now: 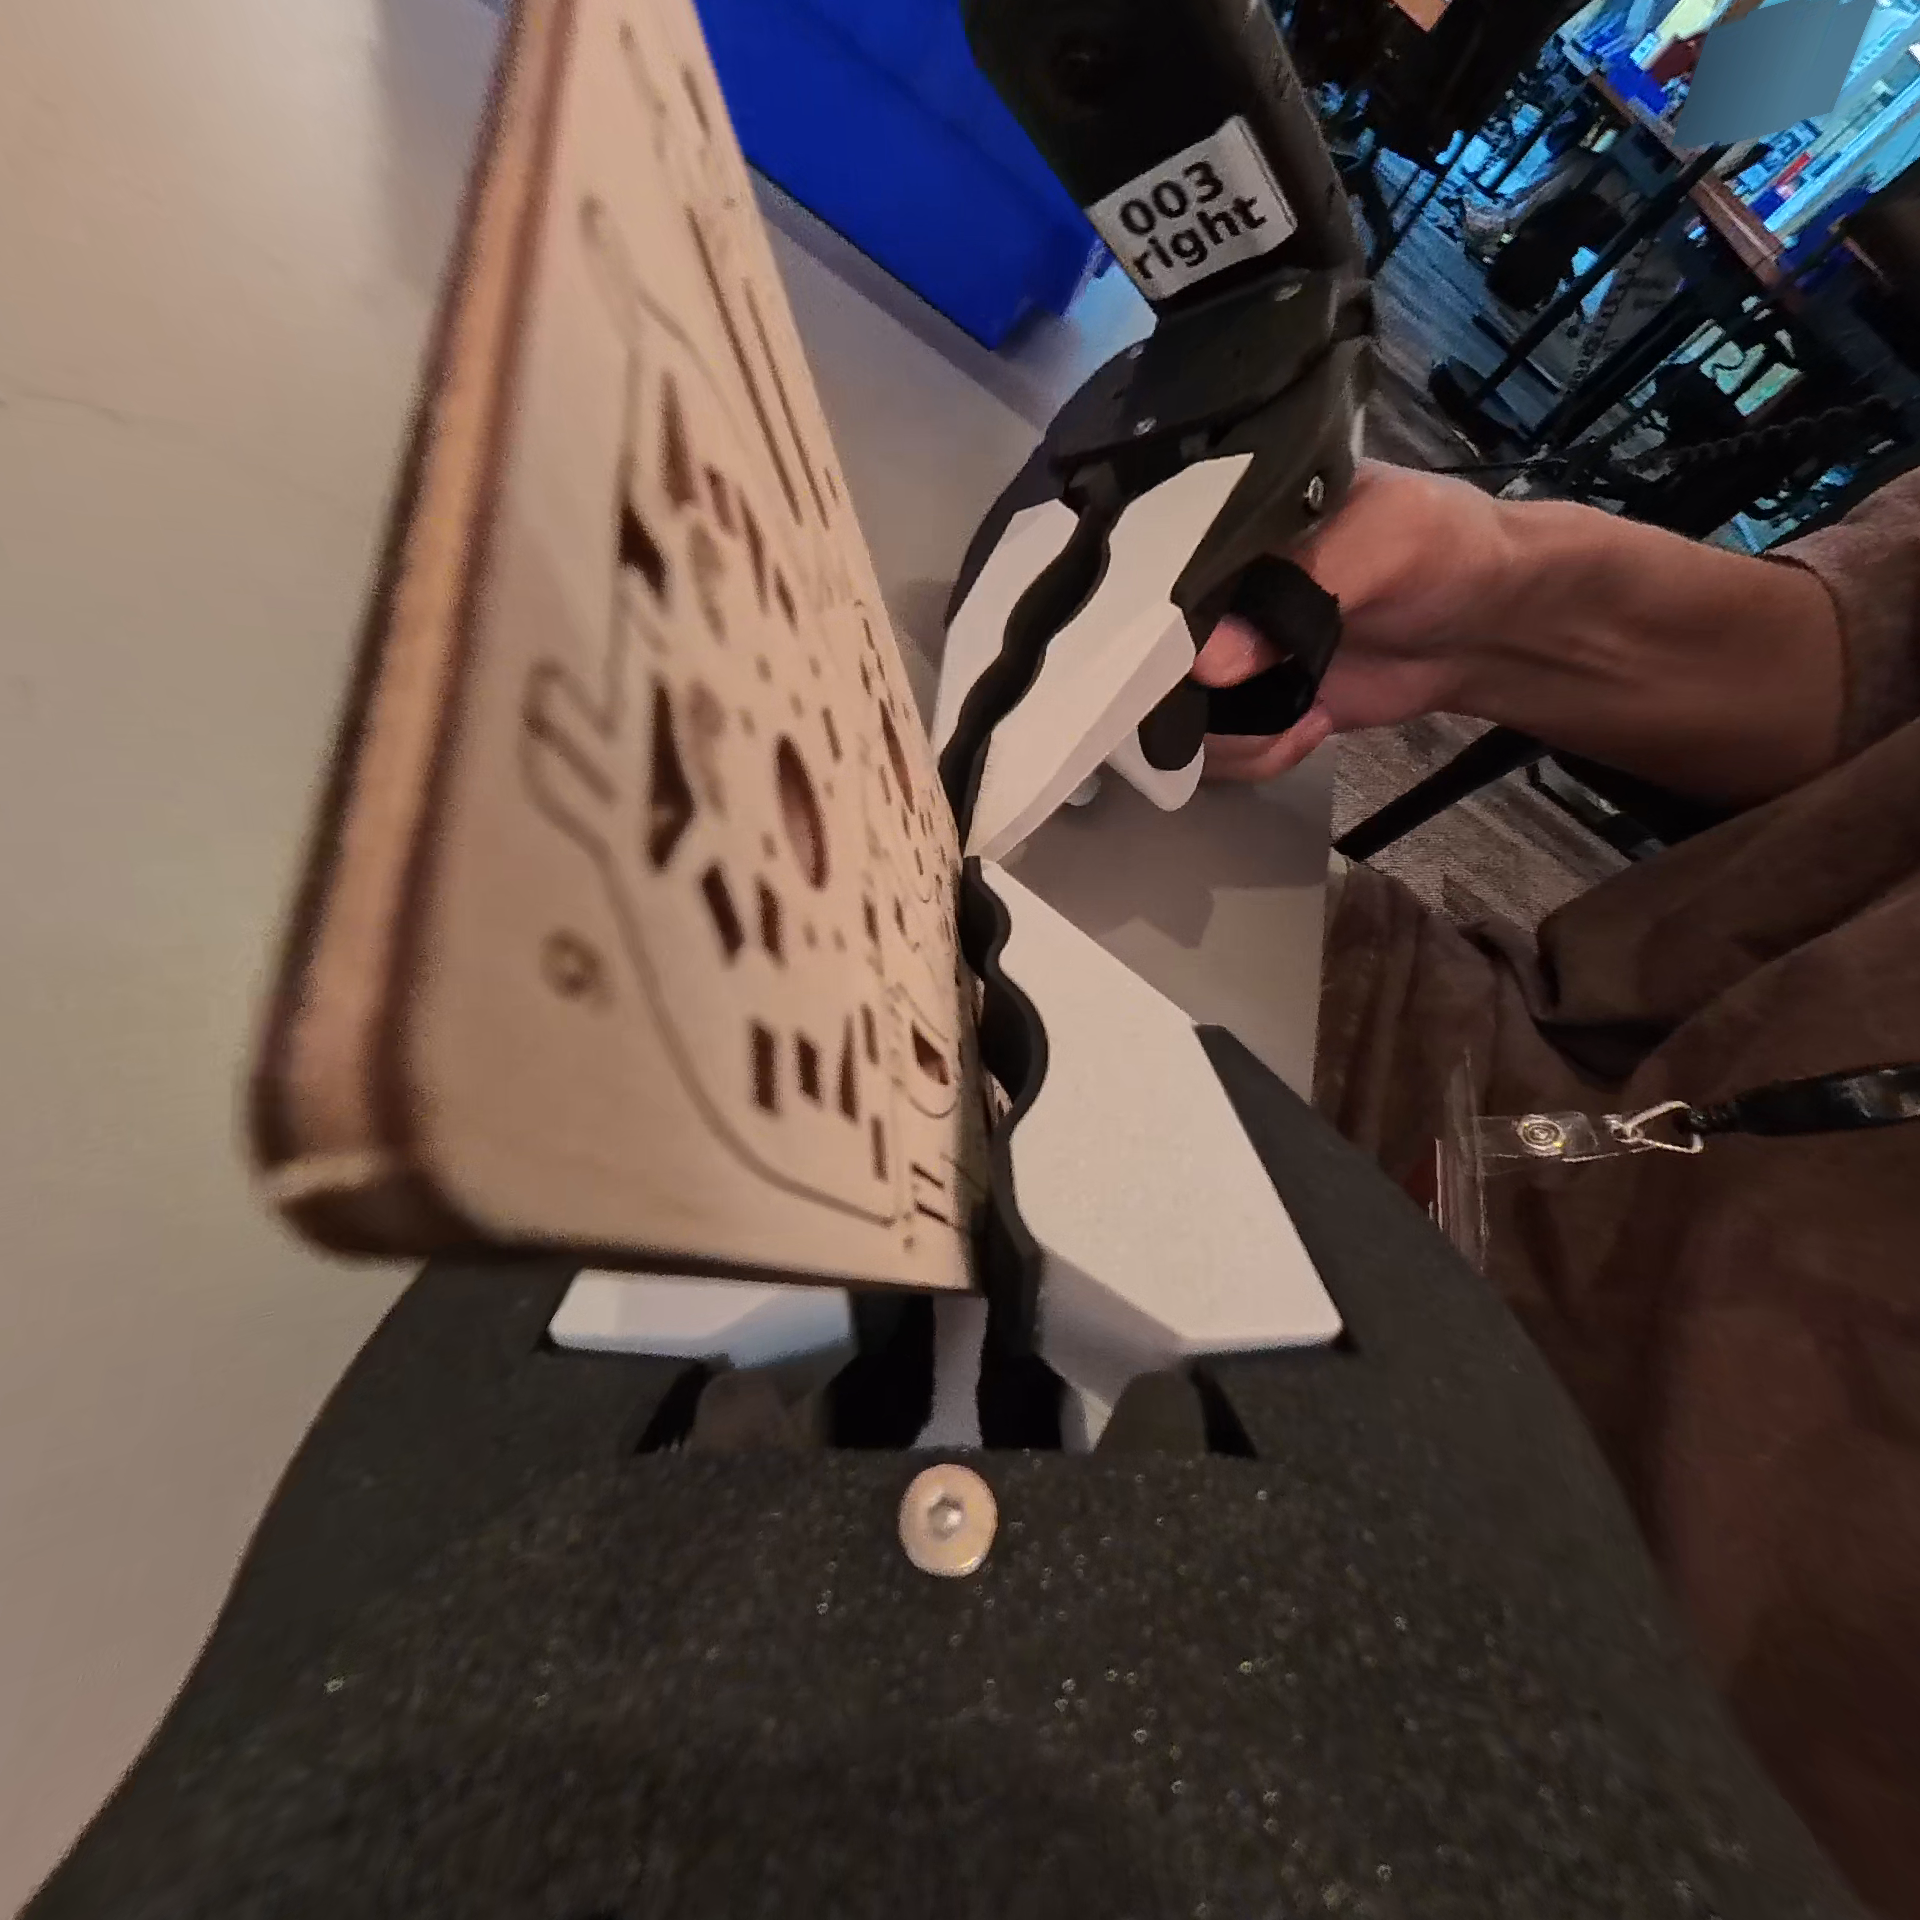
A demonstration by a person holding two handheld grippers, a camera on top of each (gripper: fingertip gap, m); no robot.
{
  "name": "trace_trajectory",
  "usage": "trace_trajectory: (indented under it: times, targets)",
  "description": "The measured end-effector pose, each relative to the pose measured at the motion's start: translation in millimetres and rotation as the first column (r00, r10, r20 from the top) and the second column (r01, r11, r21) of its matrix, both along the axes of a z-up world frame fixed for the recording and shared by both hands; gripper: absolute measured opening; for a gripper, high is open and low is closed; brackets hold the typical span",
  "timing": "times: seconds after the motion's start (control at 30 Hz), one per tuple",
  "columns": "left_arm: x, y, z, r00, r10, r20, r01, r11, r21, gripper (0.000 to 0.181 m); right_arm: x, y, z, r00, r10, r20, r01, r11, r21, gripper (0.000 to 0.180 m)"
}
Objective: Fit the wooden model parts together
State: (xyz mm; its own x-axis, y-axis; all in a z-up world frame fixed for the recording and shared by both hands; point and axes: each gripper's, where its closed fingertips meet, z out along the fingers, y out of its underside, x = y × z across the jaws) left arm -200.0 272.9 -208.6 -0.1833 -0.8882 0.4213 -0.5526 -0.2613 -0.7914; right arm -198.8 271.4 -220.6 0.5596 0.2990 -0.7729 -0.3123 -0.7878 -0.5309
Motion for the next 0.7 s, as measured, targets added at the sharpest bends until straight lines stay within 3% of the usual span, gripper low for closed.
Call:
trace_trajectory:
  times: [0.03,0.33,0.6,0.7]
  targets:
    - [0.3,1.0,-0.1,1.0,0.007,0.0,-0.007,1.0,0.01,0.003,0.1,0.2,-0.3,1.0,-0.001,0.001,0.001,1.0,-0.001,0.006]
    - [0.5,0.9,-0.2,1.0,0.021,0.001,-0.021,0.999,0.039,0.003,0.2,-0.1,-1.1,1.0,-0.013,-0.014,0.013,1.0,-0.018,0.007]
    - [0.8,-0.7,1.3,1.0,-0.008,0.012,0.008,1.0,0.013,0.002,5.8,3.1,14.6,0.982,-0.028,0.185,-0.017,0.972,0.235,0.005]
    - [0.7,-0.4,1.2,1.0,-0.008,0.01,0.008,1.0,0.005,0.003,3.5,1.5,16.5,0.988,-0.002,0.153,-0.035,0.971,0.237,0.009]
